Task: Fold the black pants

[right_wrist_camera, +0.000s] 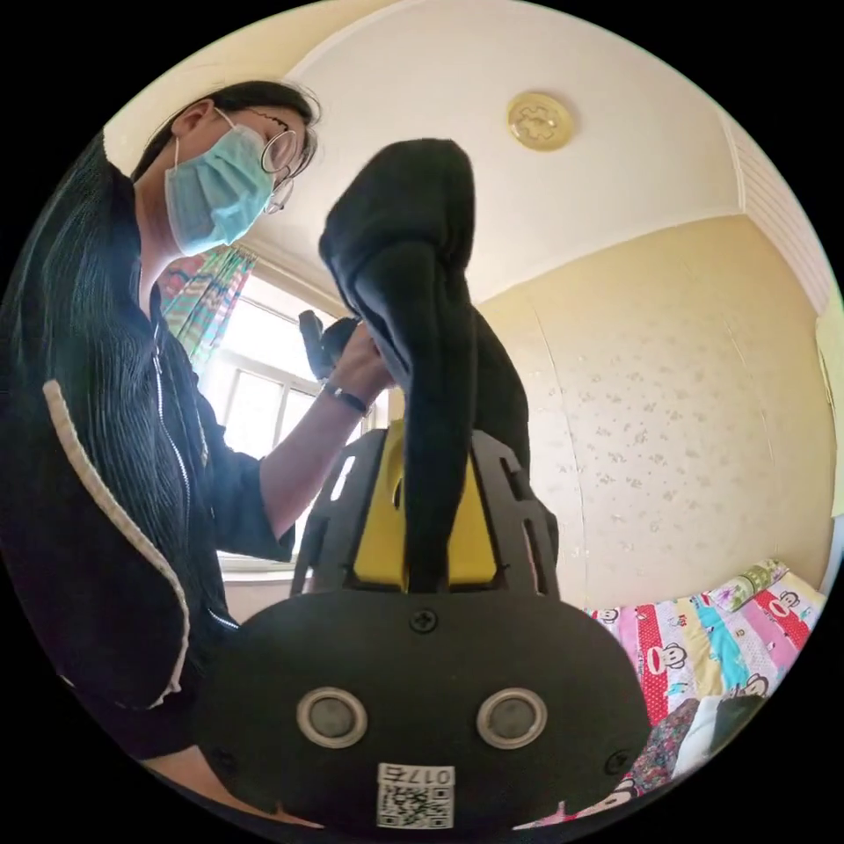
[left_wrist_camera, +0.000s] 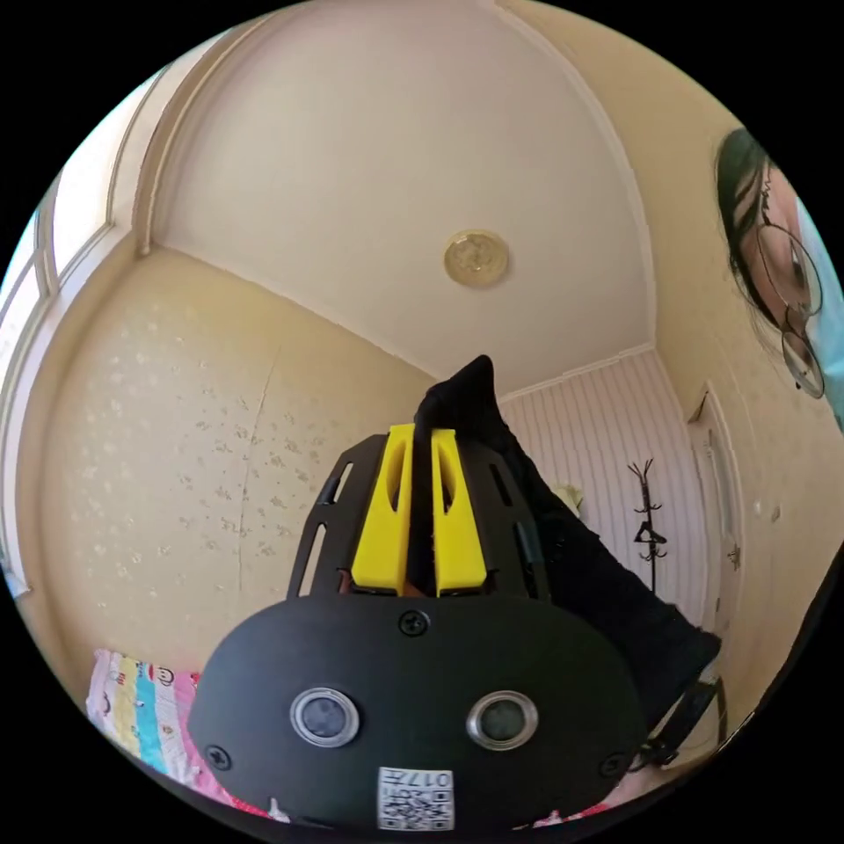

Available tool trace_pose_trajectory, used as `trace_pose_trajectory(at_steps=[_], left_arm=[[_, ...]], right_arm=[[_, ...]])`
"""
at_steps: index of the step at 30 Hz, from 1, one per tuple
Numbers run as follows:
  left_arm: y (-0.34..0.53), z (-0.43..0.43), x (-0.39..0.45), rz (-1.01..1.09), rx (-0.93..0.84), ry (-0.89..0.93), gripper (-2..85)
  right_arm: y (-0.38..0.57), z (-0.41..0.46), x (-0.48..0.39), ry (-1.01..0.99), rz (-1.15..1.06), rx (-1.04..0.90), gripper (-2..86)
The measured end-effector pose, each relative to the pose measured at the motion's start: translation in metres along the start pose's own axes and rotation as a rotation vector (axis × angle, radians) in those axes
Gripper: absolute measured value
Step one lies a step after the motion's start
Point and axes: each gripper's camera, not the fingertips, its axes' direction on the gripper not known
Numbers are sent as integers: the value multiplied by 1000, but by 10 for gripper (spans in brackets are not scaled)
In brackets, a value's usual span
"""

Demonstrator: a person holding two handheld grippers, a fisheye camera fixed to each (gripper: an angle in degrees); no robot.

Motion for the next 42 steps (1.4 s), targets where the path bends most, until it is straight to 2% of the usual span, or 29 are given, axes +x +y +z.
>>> trace_pose_trajectory(at_steps=[3,7,10,15,19,23,26,28,31,34,36,38,39,40,42], left_arm=[[-12,-24,-17,59,-37,-11,41],[-26,-51,-42,119,-126,13,40],[-38,-86,-54,165,-135,-66,41],[-83,-155,-49,293,-87,-160,43],[-121,-198,-42,279,-40,-210,44],[-155,-237,-19,337,45,-267,46],[-170,-233,-13,364,79,-331,48],[-172,-214,-23,367,68,-356,49],[-158,-155,-78,289,-46,-375,50],[-112,-50,-186,140,-275,-362,56],[-39,56,-310,-58,-489,-361,80],[17,102,-383,-194,-679,-470,86],[33,107,-410,-230,-717,-538,88],[36,103,-417,-233,-693,-544,90],[48,80,-420,-141,-624,-478,96]], right_arm=[[-19,-7,-4,71,-65,-19,51],[-65,17,-11,44,-141,-193,24],[-99,40,-27,-8,-188,-273,21],[-155,73,-84,-28,-400,-340,22],[-209,92,-146,-78,-529,-414,22],[-234,102,-174,-119,-552,-456,15],[-242,123,-160,-261,-455,-487,15],[-237,155,-133,-312,-382,-535,17],[-215,211,-72,-339,-238,-618,26],[-171,297,18,-266,-130,-738,52],[-132,354,80,-123,-124,-809,120],[-91,392,152,-94,92,-876,143],[-65,400,195,-74,237,-943,144],[-48,389,224,-55,324,-906,143],[-34,352,249,-64,348,-749,136]])
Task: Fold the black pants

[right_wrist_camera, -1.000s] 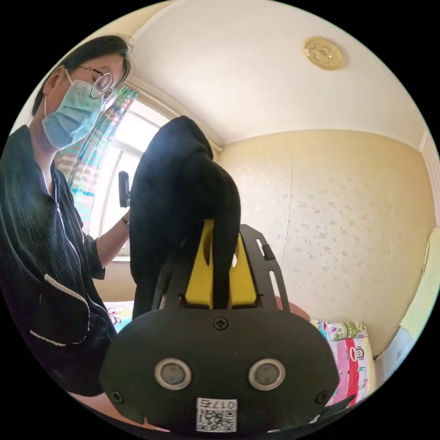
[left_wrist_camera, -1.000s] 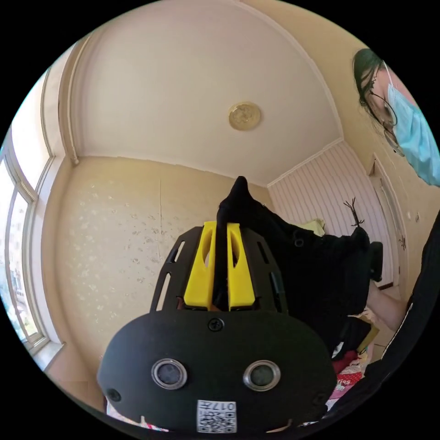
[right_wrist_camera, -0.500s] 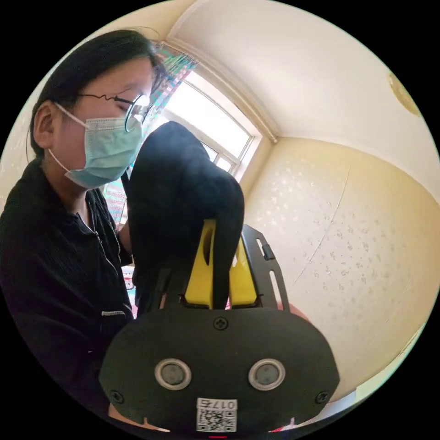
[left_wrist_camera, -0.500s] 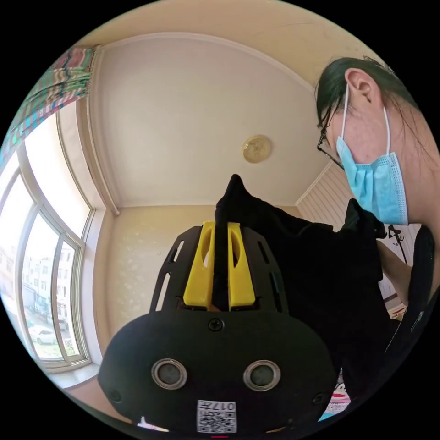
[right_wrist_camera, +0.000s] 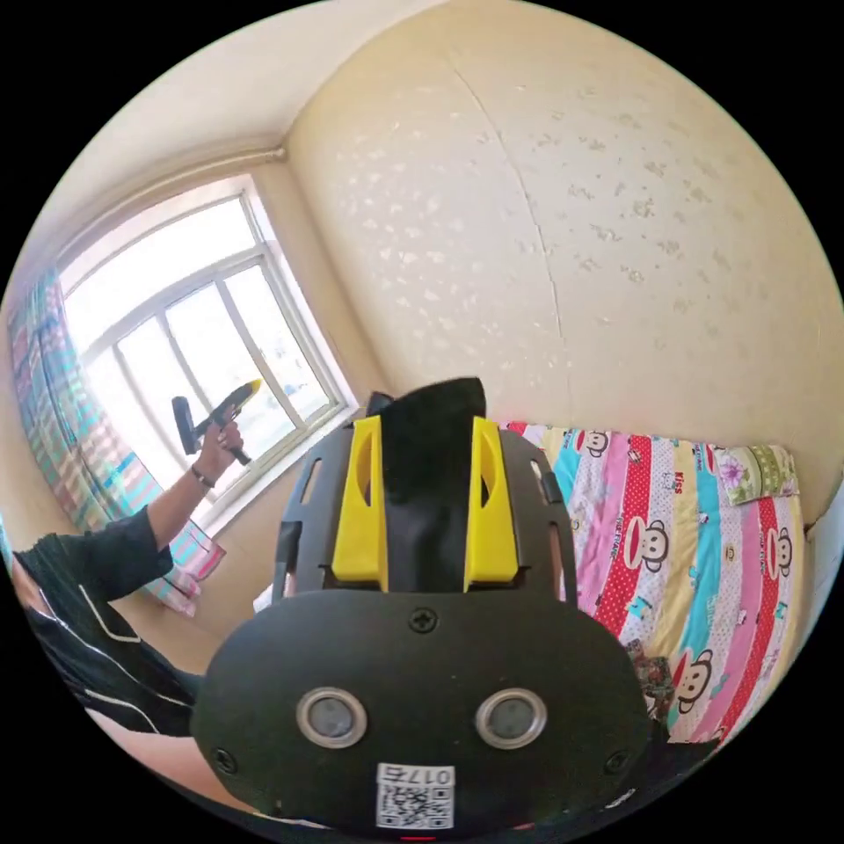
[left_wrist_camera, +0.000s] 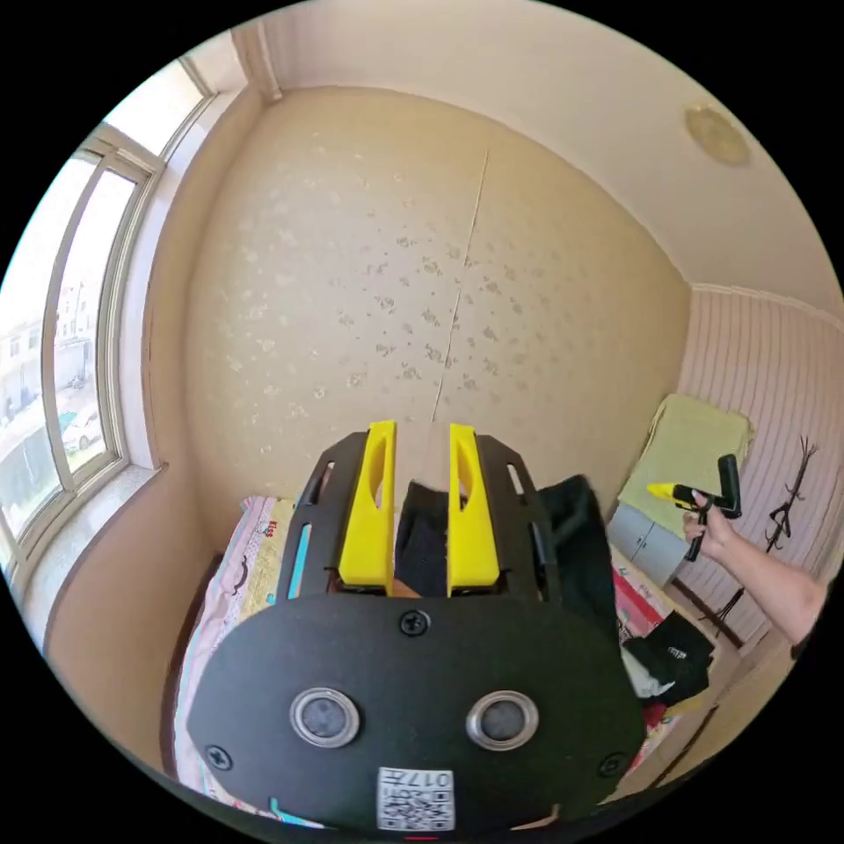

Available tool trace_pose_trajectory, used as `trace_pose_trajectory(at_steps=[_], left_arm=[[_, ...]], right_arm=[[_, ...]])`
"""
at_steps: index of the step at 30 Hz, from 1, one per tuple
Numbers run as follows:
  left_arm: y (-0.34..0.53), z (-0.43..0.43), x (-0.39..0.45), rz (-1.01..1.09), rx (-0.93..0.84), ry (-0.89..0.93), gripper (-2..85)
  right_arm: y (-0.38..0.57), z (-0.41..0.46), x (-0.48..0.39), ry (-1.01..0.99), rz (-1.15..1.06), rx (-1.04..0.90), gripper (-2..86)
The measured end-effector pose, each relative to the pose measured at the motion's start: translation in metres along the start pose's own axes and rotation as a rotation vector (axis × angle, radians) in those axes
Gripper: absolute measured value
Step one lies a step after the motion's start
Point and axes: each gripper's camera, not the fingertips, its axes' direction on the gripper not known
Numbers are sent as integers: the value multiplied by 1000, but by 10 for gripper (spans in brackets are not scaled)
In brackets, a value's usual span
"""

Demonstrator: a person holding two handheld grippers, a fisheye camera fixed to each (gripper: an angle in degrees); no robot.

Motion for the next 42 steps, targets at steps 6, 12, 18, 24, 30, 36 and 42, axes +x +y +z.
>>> trace_pose_trajectory(at_steps=[6,12,18,24,30,36,42], left_arm=[[204,-28,-1,271,-433,-129,85],[410,-149,-36,-149,-881,-317,56],[391,-265,-108,-590,-539,-528,21],[286,-222,-128,-401,-339,-332,-7],[415,-94,-104,-411,-841,-229,-6],[444,-137,-113,-579,-889,-213,-7],[373,-146,-105,-404,-972,-278,-8]], right_arm=[[176,-77,44,-152,38,140,110],[352,-197,29,-100,267,362,41],[258,-269,-45,324,-212,135,9],[184,-234,-73,822,-343,241,5],[252,-101,76,-314,194,-174,5],[262,-138,71,-90,238,-12,4],[216,-101,41,355,-25,-567,3]])
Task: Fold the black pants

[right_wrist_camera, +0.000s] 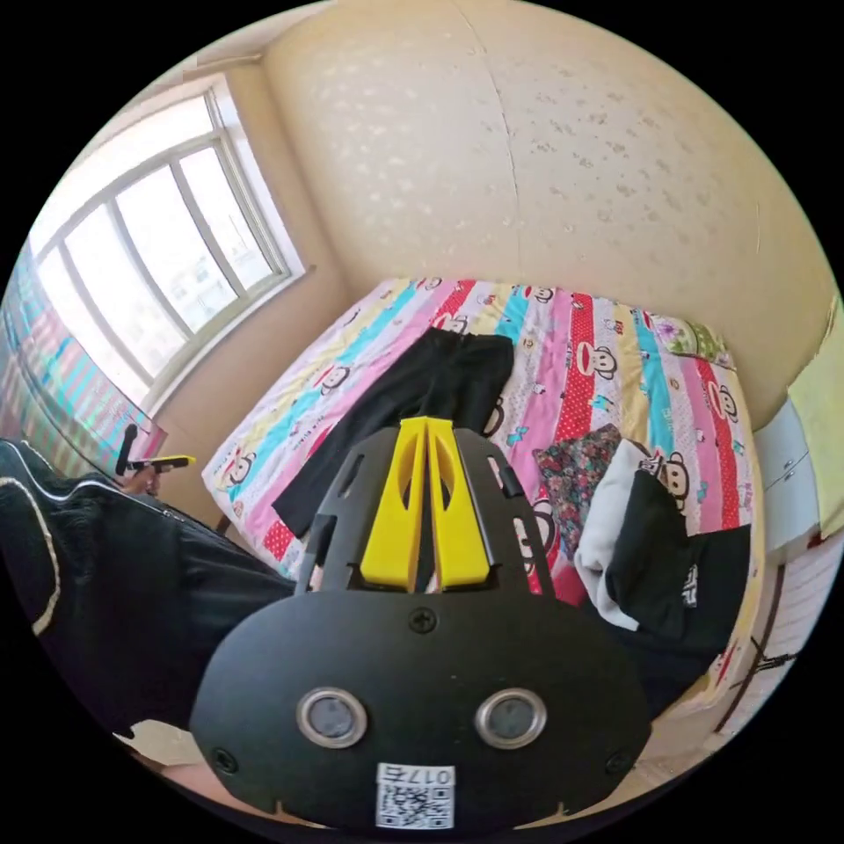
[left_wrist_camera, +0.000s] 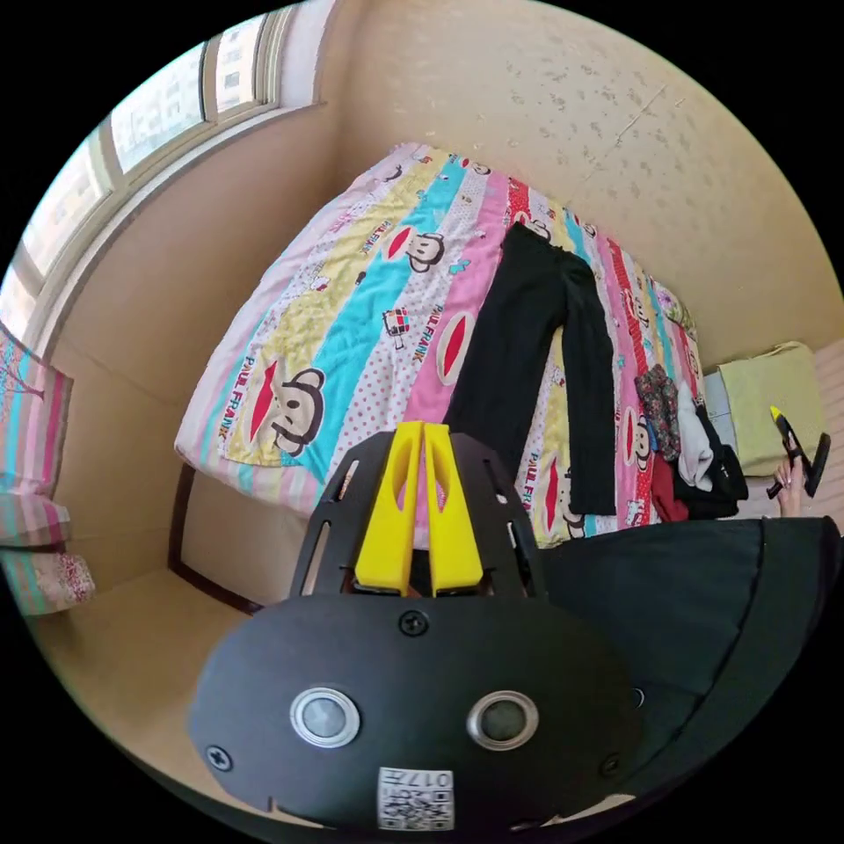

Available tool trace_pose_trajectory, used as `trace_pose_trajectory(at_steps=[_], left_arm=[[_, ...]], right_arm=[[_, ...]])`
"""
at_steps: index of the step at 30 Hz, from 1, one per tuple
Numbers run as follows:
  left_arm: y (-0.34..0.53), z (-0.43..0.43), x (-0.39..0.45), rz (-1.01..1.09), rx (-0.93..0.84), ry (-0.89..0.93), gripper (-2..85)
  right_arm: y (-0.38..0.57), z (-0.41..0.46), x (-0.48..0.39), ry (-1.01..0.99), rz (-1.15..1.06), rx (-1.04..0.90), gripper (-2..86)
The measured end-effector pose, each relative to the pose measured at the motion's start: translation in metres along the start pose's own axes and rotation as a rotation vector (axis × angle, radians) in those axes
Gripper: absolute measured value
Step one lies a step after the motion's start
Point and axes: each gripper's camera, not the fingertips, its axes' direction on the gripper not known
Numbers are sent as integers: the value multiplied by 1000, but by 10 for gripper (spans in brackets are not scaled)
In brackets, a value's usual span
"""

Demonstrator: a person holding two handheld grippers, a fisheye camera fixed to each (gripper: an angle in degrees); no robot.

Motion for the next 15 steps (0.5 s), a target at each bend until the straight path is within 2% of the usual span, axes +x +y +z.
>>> trace_pose_trajectory(at_steps=[3,4,5,7,9,11,13,15], left_arm=[[-25,39,22,55,-142,5,-7],[-30,50,25,56,-181,23,-6],[-38,65,31,41,-215,62,-6],[-48,55,46,50,-109,124,-6],[-58,30,73,158,41,144,-6],[-65,29,92,243,58,135,-6],[-72,50,106,303,-36,149,-6],[-71,104,121,343,-254,130,-6]], right_arm=[[-9,65,2,-28,-9,-231,2],[-10,81,3,-48,40,-249,2],[-10,81,3,-58,60,-209,2],[-10,62,-3,-200,45,22,3],[-10,49,1,-252,28,118,3],[-8,48,10,-253,21,111,3],[2,71,31,-263,32,-18,3],[21,97,48,-243,81,-122,3]])
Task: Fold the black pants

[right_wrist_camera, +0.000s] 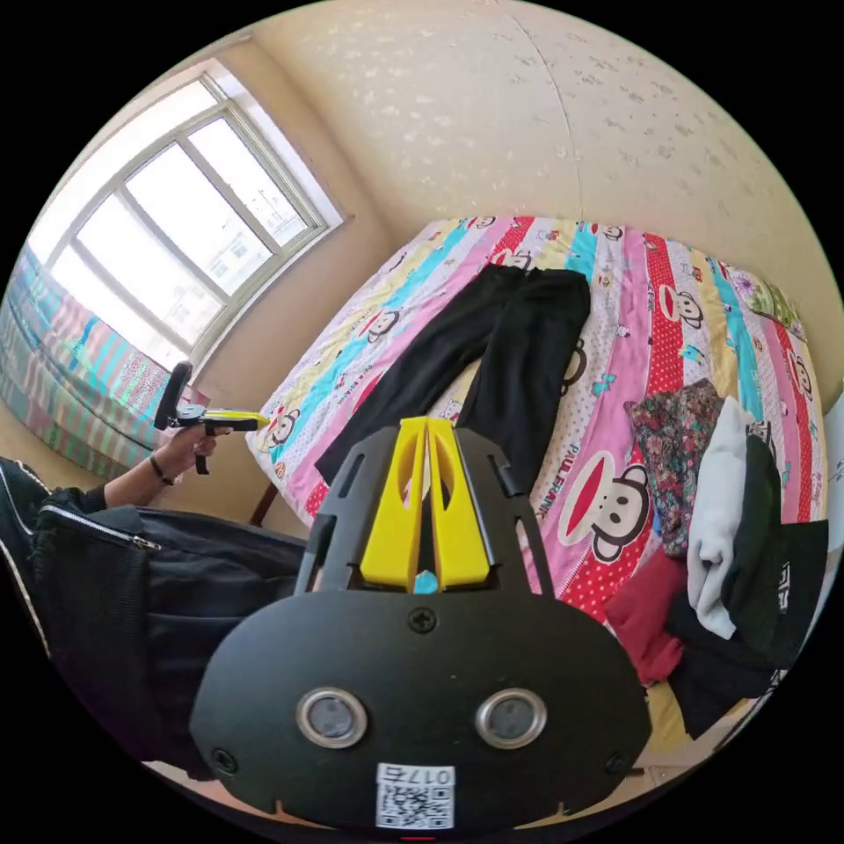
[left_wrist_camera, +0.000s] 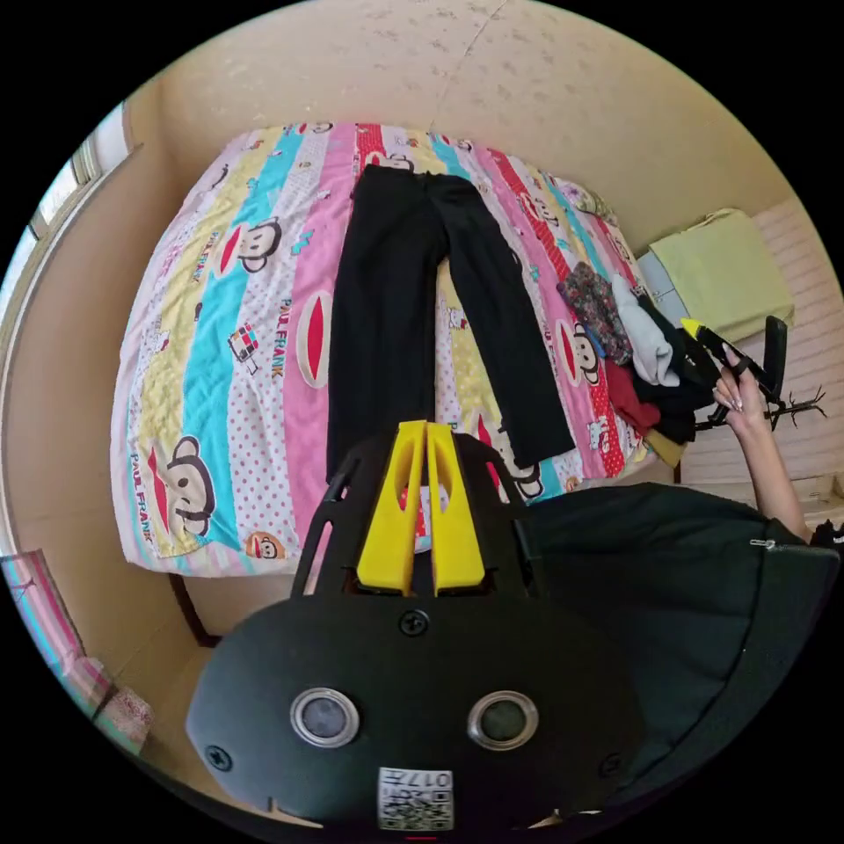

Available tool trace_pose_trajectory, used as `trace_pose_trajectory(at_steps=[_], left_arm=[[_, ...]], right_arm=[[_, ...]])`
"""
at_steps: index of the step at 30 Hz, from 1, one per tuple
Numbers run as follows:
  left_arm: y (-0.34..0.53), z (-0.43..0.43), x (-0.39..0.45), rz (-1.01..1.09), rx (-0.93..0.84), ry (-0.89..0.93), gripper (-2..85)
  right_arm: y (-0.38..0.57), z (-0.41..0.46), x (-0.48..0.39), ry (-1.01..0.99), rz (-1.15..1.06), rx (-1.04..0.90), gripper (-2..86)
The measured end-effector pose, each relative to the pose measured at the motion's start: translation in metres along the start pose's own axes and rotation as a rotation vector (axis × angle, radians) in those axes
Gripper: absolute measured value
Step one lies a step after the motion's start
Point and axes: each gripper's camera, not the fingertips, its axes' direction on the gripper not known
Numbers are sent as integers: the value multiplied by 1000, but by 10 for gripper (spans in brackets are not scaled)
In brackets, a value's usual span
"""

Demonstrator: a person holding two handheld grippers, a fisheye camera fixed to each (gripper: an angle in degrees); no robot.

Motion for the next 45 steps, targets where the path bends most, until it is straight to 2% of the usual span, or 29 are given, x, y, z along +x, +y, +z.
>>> trace_pose_trajectory(at_steps=[2,6,8,10,13,18,20,27,29,38,45], left_arm=[[2,25,6,-68,-127,-38,-6],[27,7,57,156,31,87,-6],[28,18,68,187,12,74,-6],[25,42,72,157,-26,23,-6],[21,85,85,178,-9,24,-3],[12,176,138,322,-8,77,39],[8,213,151,378,-73,93,50],[9,296,163,516,-159,-39,92],[8,309,160,515,-184,-29,94],[12,305,138,381,-98,32,23],[31,250,131,259,89,9,2]], right_arm=[[17,4,15,32,107,-12,2],[47,-29,11,66,-56,118,2],[62,-25,25,125,-37,88,2],[82,-1,64,38,76,-36,4],[111,19,108,-163,164,-63,6],[136,42,151,-154,217,-185,15],[144,49,166,-167,246,-218,17],[175,61,206,-262,338,-252,17],[184,63,213,-283,346,-267,17],[205,70,236,-342,338,-316,26],[183,78,234,-186,248,-304,74]])
